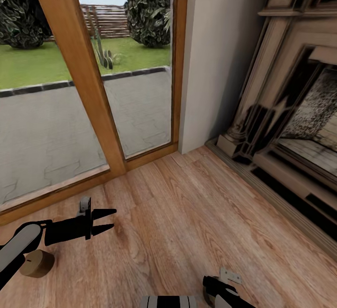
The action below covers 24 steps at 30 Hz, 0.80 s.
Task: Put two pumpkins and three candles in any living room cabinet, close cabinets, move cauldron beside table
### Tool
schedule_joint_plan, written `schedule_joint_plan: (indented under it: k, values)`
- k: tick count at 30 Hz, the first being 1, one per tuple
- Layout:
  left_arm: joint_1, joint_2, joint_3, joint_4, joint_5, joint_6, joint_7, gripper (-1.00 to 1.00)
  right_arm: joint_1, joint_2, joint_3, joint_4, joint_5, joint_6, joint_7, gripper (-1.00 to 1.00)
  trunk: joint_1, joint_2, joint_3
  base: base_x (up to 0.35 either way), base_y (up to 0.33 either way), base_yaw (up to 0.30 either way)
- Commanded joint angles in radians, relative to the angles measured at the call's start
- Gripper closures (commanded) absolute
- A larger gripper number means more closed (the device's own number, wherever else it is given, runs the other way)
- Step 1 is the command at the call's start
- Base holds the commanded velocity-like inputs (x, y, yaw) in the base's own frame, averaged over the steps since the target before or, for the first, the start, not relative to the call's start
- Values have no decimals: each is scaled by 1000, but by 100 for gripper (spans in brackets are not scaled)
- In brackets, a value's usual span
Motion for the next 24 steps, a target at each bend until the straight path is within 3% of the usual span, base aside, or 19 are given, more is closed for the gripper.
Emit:
schedule_joint_plan:
  k: [1,24]
  values:
    - [-1,1,-2,1,-5,0,-8,-100,0,0,9,0,-10,-4,-4,-100,0,0,-1,0,0,0]
    - [-1,1,-2,1,-5,0,-8,-100,0,0,9,0,-10,-3,-4,-100,0,0,-1,0,0,0]
